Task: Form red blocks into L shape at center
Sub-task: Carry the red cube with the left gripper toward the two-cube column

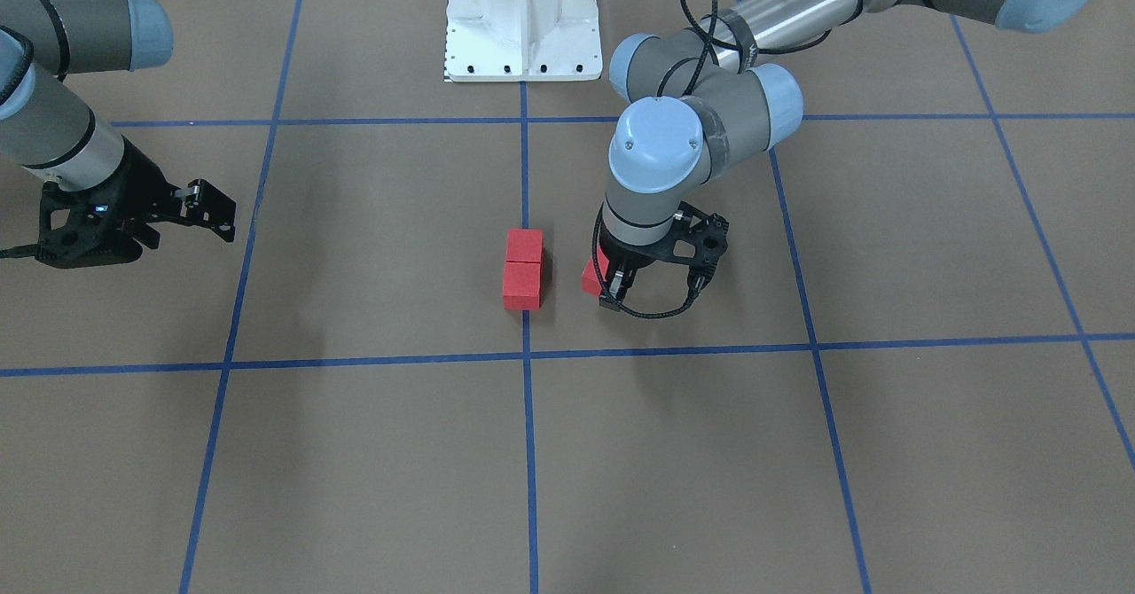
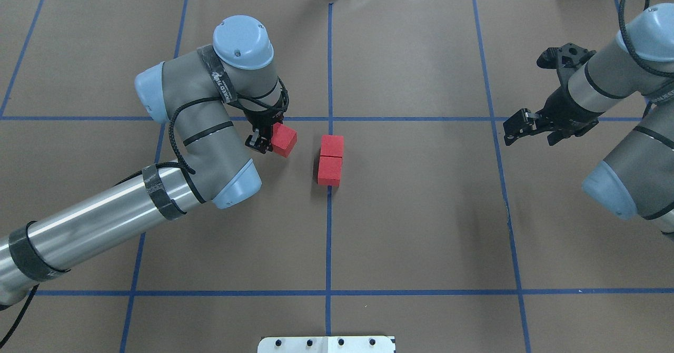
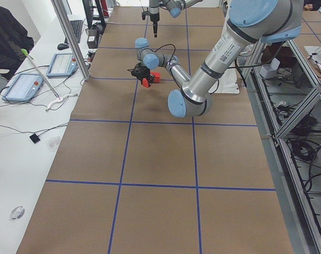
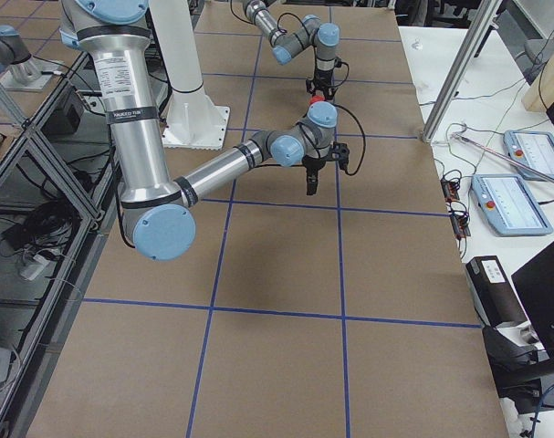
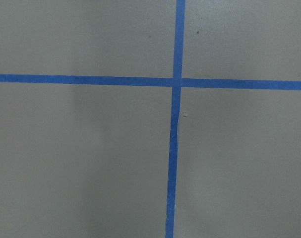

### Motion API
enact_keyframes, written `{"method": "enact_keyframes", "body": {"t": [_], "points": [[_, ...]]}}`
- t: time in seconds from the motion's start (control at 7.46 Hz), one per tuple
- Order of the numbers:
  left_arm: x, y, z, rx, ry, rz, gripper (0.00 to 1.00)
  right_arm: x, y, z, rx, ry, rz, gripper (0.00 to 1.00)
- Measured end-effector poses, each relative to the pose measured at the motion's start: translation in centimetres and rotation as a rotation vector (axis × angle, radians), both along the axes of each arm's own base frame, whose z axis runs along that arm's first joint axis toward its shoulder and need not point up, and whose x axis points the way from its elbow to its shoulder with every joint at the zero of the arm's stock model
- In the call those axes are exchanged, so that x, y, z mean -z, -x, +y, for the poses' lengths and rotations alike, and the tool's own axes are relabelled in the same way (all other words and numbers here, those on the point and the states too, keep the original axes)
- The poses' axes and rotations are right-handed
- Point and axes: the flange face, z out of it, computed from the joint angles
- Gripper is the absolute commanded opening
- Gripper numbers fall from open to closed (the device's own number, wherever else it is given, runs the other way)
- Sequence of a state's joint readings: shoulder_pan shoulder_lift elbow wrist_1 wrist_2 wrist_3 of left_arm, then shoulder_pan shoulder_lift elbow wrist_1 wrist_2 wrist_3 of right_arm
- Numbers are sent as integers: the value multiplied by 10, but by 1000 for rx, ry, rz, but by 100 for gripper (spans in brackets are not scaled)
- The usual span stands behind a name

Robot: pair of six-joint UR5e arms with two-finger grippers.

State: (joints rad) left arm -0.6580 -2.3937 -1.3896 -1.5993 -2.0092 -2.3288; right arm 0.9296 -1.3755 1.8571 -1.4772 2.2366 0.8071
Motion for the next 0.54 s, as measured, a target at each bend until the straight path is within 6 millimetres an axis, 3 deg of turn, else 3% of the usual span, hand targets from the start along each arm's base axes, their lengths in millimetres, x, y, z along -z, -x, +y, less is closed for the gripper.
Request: {"method": "enact_keyframes", "body": {"t": [0.54], "points": [[-3,-23,5,136,139,11,0,-3,0,0,-2,3,4,100]]}}
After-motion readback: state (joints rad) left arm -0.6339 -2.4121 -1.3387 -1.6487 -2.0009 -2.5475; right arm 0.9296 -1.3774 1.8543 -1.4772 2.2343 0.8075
